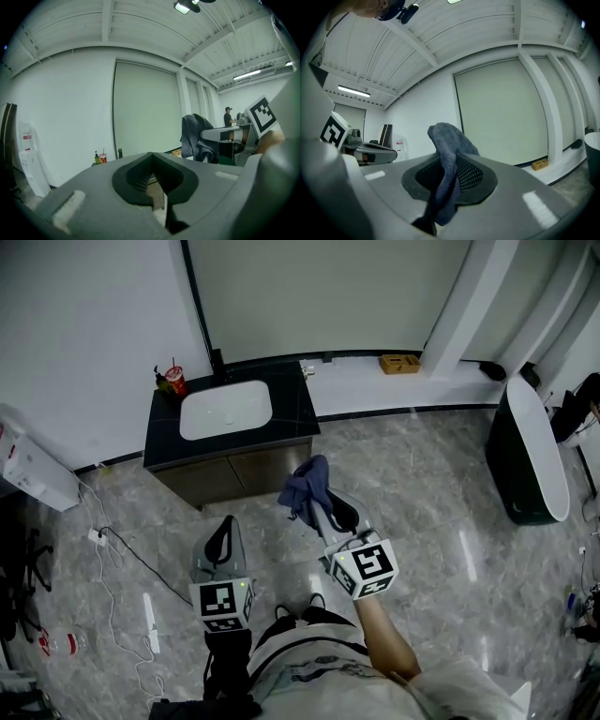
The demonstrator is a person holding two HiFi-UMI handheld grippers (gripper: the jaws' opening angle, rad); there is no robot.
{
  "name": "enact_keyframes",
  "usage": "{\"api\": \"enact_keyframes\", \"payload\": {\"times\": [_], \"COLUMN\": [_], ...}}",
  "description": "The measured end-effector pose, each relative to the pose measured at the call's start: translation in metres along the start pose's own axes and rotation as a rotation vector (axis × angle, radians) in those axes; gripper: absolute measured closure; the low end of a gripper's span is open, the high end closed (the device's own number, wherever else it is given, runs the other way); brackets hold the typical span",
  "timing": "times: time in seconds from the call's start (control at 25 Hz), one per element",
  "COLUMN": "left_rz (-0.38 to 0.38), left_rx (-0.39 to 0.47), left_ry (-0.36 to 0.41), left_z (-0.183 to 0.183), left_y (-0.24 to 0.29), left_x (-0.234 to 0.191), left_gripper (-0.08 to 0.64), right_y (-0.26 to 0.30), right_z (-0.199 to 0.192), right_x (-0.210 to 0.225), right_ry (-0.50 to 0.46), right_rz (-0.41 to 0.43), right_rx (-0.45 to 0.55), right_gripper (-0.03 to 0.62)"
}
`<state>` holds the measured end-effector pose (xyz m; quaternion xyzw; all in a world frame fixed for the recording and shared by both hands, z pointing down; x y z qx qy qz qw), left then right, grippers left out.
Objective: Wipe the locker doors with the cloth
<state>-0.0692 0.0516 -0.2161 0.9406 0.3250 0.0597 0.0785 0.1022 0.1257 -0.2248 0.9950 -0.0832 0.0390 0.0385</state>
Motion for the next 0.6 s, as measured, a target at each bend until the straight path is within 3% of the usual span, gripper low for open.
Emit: {"api": "enact_keyframes", "payload": {"times": [0.6], "left_rz": [0.002], "left_rx": [-0.001], "left_ry": [0.011], "left_z": [0.005], "left_y": [0.008], "left_x": [0.007], "left_gripper": [0.56], "right_y": [0.0], "right_z": [0.005], "right_x": [0.012], "right_ry": [-0.007], "right_rz": [-0.001], "right_rx": [0.014], "right_gripper": [0.519]}}
Point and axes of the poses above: the fingertips, and each gripper's own axes: y forward along the fingers, x to its right, z out of its top, the point moved 2 cm from there along -y, backward along the fingers, and after that the axes turned 11 degrees about z, right-handed, at the moved point
